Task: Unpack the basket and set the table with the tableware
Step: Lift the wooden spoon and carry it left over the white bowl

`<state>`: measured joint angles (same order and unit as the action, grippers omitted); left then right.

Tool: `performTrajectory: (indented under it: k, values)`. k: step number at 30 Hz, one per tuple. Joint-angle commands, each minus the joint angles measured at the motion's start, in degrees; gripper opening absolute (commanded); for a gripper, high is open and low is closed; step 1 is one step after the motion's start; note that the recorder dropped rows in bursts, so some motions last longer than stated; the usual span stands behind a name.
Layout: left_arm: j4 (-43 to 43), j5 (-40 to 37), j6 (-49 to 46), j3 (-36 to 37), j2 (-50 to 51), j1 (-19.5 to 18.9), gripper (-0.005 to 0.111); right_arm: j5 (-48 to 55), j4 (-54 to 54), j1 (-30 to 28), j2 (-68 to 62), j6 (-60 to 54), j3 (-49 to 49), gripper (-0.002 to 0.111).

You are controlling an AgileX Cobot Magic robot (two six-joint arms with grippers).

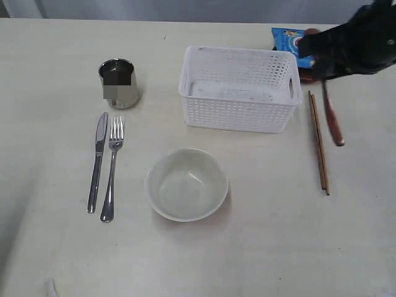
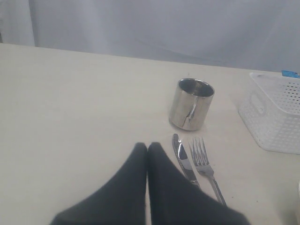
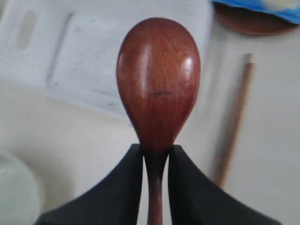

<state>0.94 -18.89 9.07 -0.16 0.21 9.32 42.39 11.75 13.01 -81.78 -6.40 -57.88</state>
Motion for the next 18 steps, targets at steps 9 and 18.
performTrajectory:
  k: [9, 18]
  values:
    - [0.18, 0.65, -0.03, 0.16, -0.21, -0.06, 0.000, 6.94, 1.23, 25.52, -7.92, -5.38, -0.42, -0.001]
    - [0.18, 0.65, -0.03, 0.16, -0.21, -0.06, 0.000, 12.41, 1.23, 32.34, -14.52, -6.51, -5.29, -0.001]
